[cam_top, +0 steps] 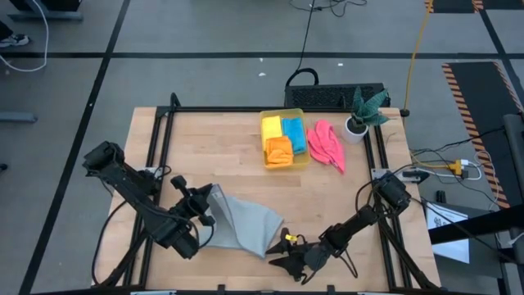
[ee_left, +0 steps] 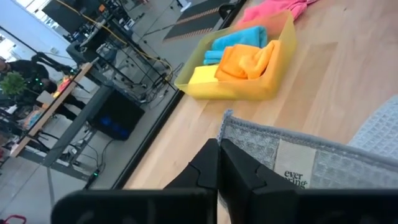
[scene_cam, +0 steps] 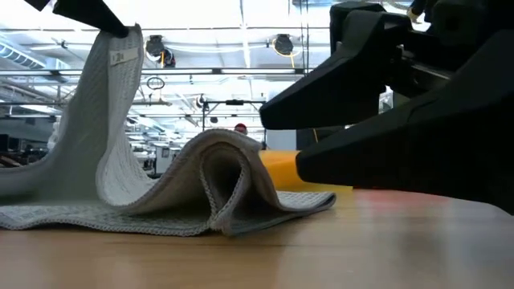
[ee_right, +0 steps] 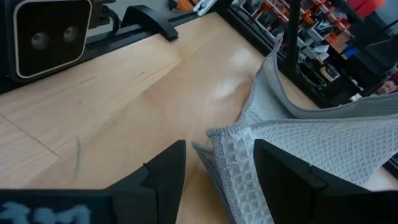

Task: Fold microfiber towels
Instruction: Fold the gray microfiber towel

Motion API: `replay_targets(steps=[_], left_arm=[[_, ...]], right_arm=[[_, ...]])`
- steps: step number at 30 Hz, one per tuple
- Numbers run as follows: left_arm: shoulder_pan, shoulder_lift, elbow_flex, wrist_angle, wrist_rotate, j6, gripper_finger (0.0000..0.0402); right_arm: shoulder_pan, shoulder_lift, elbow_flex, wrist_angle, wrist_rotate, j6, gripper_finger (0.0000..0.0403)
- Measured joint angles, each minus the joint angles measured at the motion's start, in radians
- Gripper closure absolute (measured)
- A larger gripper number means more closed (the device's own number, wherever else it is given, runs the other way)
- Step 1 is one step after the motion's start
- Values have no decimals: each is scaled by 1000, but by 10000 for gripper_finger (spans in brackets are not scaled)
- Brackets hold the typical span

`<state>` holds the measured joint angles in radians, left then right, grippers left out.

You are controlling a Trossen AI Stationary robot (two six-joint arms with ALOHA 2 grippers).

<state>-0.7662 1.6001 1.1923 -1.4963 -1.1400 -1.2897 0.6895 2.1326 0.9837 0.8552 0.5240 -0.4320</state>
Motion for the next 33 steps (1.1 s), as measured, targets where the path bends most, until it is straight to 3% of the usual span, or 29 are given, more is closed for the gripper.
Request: replay_targets(steps=[7, 12, 16, 24, 33], left_arm=[[0, 0, 0, 13, 20, 2, 390], [-1, 0, 0, 13, 24, 2, 387], [-1, 0, 0, 14, 29, 9, 397], [-11, 0, 0, 17, 52, 11, 393], [-120, 0, 54, 34, 43, 11, 396]], right_arm=[[-9, 11, 74, -109, 5, -3, 220], [-17, 58, 137, -109, 77, -25, 230], [-18, 68, 147, -117, 203, -18, 269], [-10, 11, 144, -249, 215, 81, 392], [55, -194, 143, -482, 209, 220, 397]])
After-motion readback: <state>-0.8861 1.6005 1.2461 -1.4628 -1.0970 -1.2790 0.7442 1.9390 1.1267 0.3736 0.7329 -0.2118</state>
